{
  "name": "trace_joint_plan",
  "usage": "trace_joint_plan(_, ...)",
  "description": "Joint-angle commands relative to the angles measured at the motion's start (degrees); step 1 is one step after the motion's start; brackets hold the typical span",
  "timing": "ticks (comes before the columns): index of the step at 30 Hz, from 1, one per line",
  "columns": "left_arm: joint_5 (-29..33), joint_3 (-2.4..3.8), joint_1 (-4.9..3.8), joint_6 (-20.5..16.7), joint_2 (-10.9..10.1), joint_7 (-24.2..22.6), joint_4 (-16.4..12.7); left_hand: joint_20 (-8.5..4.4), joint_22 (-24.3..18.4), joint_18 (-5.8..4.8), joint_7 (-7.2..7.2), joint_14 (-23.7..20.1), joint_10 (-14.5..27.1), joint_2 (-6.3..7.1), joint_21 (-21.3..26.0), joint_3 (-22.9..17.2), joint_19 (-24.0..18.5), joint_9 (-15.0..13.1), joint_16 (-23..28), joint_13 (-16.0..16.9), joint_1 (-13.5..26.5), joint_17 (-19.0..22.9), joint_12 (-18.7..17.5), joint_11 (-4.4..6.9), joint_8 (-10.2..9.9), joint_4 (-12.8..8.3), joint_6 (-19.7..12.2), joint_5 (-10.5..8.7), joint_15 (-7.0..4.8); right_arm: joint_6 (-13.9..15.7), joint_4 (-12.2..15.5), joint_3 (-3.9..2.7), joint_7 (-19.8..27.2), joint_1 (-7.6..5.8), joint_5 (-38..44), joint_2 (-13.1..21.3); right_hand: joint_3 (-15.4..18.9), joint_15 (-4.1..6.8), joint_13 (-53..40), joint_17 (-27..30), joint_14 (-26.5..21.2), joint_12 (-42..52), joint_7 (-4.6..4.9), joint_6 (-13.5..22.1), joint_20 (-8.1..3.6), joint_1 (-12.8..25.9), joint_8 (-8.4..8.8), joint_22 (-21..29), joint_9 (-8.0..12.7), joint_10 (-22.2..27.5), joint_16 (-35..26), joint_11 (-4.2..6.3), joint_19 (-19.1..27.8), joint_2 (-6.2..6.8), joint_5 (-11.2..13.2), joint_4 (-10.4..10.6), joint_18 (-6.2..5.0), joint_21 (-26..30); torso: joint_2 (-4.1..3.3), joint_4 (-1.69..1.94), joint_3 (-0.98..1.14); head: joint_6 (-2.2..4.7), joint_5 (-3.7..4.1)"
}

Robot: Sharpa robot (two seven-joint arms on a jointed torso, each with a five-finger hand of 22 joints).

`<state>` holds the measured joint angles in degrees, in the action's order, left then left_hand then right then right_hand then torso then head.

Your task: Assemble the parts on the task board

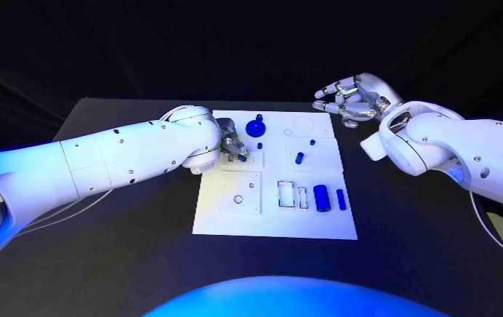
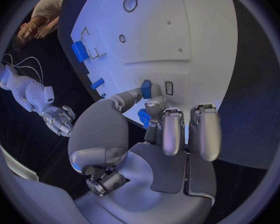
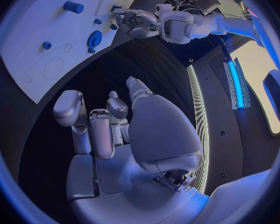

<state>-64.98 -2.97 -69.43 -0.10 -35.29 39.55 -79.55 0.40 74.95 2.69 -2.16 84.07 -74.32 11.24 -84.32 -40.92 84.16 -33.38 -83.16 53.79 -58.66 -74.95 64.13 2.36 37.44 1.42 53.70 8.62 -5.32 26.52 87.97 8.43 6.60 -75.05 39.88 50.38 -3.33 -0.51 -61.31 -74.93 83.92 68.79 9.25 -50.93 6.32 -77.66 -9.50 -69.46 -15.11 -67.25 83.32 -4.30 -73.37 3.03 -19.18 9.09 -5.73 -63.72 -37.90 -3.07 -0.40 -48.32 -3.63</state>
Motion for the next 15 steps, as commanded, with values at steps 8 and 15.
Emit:
trace_joint_plan(8,0.12,-0.08,0.1,1.32,0.05,0.97,0.15,-0.41,4.55,-0.45,0.92,4.11,-0.16,0.13,-0.27,1.03,1.45,0.17,0.18,0.21,0.59,-10.36,0.34,0.26,0.37,0.33,0.94,-0.35,-0.37,-0.39,0.03,-0.02,0.39,0.05,0.4,-0.02,0.41,0.28,0.12,-3.3,2.84,-0.34,0.04,0.08,0.09,0.53,-0.34,0.12,0.09,0.37,-0.36,-0.15,0.44,-0.3,-0.39,0.04,-0.58,0.32,0.0,0.0,0.0,-0.04,0.03)
trace_joint_plan(15,0.12,-0.08,0.1,1.25,0.12,1.08,0.21,-0.43,4.89,-0.52,0.99,4.12,-0.26,0.25,-0.44,1.7,1.6,0.35,0.17,0.38,0.75,-10.38,0.59,0.31,0.57,0.69,1.11,-0.41,-0.41,-0.38,0.03,-0.02,0.42,0.05,0.38,-0.04,0.41,0.28,0.12,-3.3,2.84,-0.34,0.04,0.08,0.09,0.53,-0.34,0.12,0.09,0.37,-0.36,-0.15,0.44,-0.3,-0.39,0.04,-0.58,0.32,0.02,0.01,-0.01,-0.1,0.1)
